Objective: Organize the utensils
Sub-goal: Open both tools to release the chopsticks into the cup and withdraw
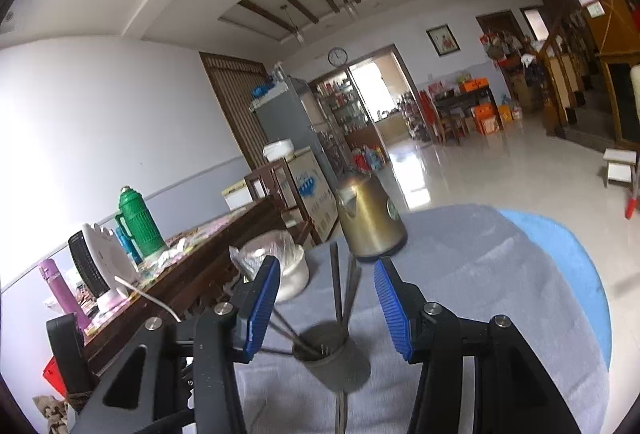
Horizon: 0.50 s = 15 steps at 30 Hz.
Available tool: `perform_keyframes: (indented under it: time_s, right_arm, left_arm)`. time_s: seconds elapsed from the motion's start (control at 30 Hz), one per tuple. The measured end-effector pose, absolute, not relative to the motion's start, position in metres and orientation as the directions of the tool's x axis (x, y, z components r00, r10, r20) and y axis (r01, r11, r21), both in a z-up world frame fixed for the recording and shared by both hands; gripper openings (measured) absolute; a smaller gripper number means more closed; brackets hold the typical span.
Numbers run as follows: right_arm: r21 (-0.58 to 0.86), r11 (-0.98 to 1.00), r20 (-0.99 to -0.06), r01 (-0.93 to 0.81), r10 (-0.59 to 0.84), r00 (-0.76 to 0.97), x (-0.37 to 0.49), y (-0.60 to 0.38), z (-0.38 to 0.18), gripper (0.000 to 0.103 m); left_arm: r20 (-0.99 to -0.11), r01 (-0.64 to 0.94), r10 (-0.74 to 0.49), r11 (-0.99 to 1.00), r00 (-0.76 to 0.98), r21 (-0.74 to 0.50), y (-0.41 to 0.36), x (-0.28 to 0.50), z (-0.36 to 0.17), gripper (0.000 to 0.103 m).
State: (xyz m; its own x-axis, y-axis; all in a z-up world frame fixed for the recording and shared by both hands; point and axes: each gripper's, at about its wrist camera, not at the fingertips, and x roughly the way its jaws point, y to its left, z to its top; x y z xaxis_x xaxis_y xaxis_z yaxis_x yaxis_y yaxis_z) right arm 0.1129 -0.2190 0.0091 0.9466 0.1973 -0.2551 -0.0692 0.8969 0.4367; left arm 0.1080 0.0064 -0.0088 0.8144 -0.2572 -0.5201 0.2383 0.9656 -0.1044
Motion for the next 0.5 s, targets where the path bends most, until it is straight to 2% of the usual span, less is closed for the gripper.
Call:
perform_keyframes:
  time_s: [0.5]
  right_arm:
    - [0.437, 0.9, -0.489, -0.01, 0.246, 0.837, 0.103, -0.226, -0.079, 0.054]
  left_arm:
    - [-0.715, 0.172, -0.185, 0.981, 0.675, -0.091, 0.015, 0.096, -0.083, 0.07]
